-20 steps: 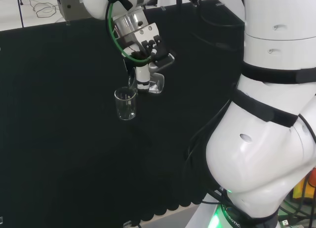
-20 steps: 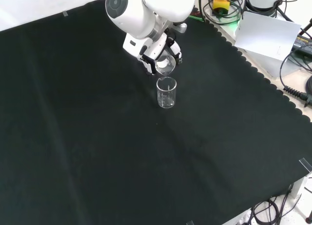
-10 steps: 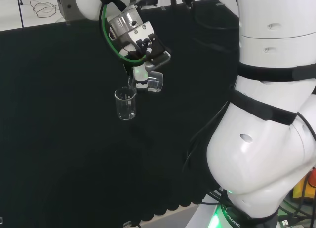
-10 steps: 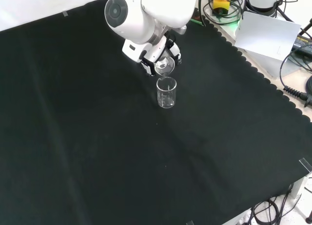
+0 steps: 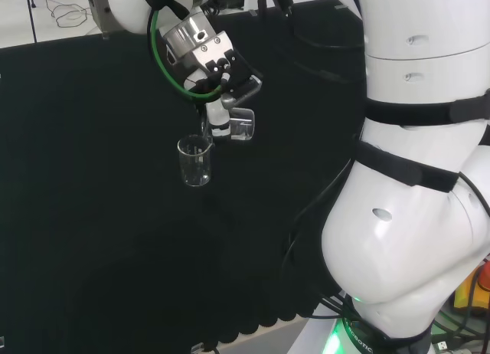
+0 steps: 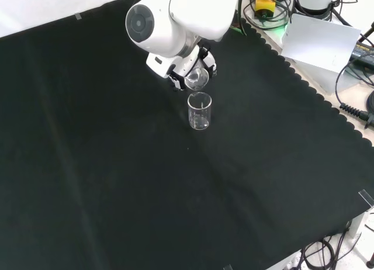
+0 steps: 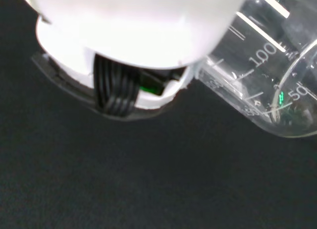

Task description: Pour the water from the handheld beaker into the one on the table.

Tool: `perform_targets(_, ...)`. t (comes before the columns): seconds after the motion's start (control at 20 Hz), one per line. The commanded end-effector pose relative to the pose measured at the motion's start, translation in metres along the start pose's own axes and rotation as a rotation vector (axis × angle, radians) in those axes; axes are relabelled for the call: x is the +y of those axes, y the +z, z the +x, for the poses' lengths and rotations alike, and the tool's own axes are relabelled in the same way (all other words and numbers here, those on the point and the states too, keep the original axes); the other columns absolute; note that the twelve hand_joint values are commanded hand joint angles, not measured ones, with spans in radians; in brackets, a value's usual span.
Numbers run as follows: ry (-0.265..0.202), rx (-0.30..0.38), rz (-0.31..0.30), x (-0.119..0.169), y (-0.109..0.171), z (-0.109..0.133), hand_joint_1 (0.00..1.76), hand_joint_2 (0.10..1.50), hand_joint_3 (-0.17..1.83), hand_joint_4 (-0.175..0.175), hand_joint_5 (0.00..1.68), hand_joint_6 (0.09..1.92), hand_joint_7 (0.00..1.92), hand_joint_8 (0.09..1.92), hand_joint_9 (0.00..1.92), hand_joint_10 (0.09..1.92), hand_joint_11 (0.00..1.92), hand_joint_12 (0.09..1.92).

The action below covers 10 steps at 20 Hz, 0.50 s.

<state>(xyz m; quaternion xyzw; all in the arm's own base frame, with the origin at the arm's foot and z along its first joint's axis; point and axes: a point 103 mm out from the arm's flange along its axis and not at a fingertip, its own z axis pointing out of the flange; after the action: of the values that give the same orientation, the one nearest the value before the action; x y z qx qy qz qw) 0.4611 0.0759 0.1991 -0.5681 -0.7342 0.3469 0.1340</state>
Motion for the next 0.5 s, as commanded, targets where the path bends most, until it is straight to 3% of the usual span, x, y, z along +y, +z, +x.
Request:
perform_targets(0.05,0.005,-0.015,0.009,-0.001,0.0,0.003,1.44,0.6,0.6,-0.175,1.44,0.28,1.52,0.09,1.68,0.09,1.25,0.63)
perform_targets(0.5,0.008,-0.055,0.024,0.0,-0.006,0.014,1.44,0.6,0.61,-0.175,1.45,0.28,1.53,0.09,1.67,0.09,1.25,0.64)
